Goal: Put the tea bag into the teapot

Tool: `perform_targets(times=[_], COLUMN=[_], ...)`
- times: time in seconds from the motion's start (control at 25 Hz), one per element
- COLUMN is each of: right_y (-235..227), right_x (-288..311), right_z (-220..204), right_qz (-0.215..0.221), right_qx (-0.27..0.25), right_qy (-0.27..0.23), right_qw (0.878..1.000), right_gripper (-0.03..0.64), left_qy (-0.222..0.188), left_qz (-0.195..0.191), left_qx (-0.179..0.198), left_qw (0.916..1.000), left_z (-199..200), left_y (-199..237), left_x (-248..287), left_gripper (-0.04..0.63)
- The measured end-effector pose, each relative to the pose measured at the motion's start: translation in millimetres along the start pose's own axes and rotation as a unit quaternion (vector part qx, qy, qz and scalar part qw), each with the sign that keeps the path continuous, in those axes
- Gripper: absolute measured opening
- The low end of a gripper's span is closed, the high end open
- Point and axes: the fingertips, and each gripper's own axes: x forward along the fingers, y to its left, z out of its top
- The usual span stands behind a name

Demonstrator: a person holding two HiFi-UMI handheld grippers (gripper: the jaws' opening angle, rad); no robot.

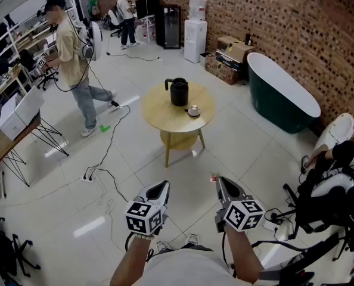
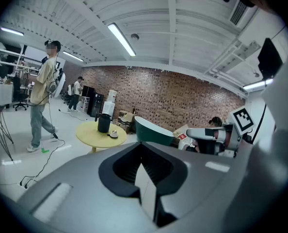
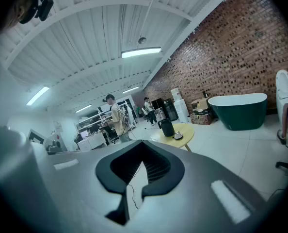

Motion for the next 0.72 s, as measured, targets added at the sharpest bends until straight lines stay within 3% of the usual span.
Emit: perform_targets(times=[0.32,0.72], right_y=[-45.0,-76.7], right_x=[-2.1,36.1], right_z=[11.9,17.3], right_qz=[0.003,0.002], right_qx=[-0.02,-0.023], right_qy=[0.002,0.013], right_qw=[1.0,1.0], right_gripper=[0.002,0.002], left_qy=[-0.002,0.001], left_qz=[0.014,0.03], left_qx=[0.014,0.007], left_qw=[0.9998,0.9995], left_z=[3.5,13.3], left_y=[-12.7,18.4], left_x=[35.0,78.9], left_gripper=[0.012,0.012])
